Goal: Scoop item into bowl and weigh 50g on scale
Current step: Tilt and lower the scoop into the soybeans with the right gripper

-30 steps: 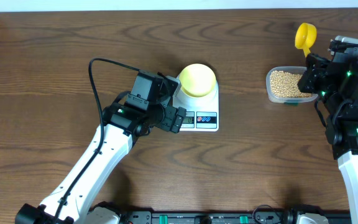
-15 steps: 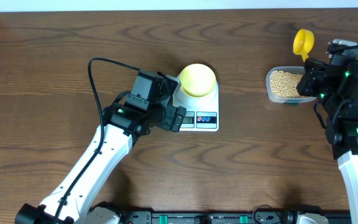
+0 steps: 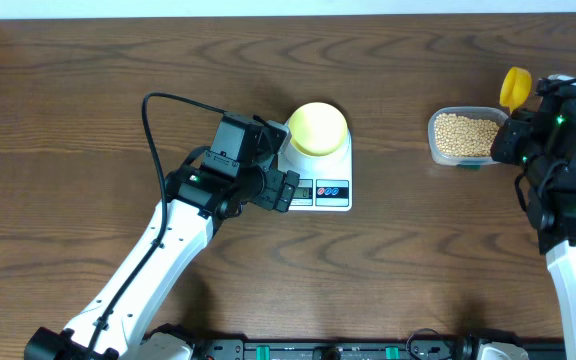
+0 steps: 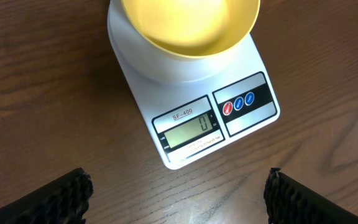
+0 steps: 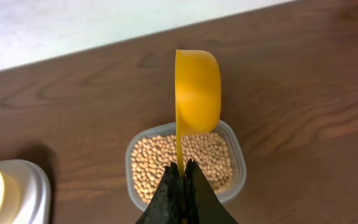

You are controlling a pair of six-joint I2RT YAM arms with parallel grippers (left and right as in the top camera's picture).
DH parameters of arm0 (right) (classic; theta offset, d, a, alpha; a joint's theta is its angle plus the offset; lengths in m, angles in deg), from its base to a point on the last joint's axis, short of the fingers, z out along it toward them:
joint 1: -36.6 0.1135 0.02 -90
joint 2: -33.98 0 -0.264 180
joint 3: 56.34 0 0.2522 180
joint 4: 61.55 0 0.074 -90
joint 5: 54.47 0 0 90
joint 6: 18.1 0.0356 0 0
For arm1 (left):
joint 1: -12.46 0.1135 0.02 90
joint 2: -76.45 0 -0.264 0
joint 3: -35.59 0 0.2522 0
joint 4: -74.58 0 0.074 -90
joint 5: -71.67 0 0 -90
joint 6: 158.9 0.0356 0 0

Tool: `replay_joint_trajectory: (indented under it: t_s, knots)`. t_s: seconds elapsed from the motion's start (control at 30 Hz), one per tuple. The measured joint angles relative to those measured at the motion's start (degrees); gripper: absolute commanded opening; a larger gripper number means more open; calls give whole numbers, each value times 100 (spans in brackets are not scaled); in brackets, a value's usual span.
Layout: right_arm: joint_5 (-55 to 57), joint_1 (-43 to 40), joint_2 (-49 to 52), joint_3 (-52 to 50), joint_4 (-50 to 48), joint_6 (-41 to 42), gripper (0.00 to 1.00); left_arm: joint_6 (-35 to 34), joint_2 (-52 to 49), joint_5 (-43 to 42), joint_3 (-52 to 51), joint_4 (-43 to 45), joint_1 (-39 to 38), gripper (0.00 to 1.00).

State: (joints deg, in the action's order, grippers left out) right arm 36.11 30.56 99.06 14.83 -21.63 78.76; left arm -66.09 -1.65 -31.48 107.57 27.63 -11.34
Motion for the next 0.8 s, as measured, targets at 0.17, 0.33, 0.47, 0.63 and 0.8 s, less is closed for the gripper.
replay_joint_trajectory:
  t_s: [0.17, 0.33, 0.47, 0.63, 0.8]
  knots:
    - [42, 0, 232, 0, 28, -57, 1, 0, 0, 2, 0, 0, 0, 90]
    - [28, 0, 258, 0, 31, -79, 1, 0, 0, -15, 0, 0, 0, 90]
    - [28, 0, 258, 0, 37, -155, 1, 0, 0, -24, 0, 0, 0, 90]
    - [26, 0, 299, 0, 37, -323, 1, 0, 0, -26, 0, 0, 0, 90]
    - [-61, 0, 546, 0, 83, -352, 1, 0, 0, -31, 0, 0, 0, 90]
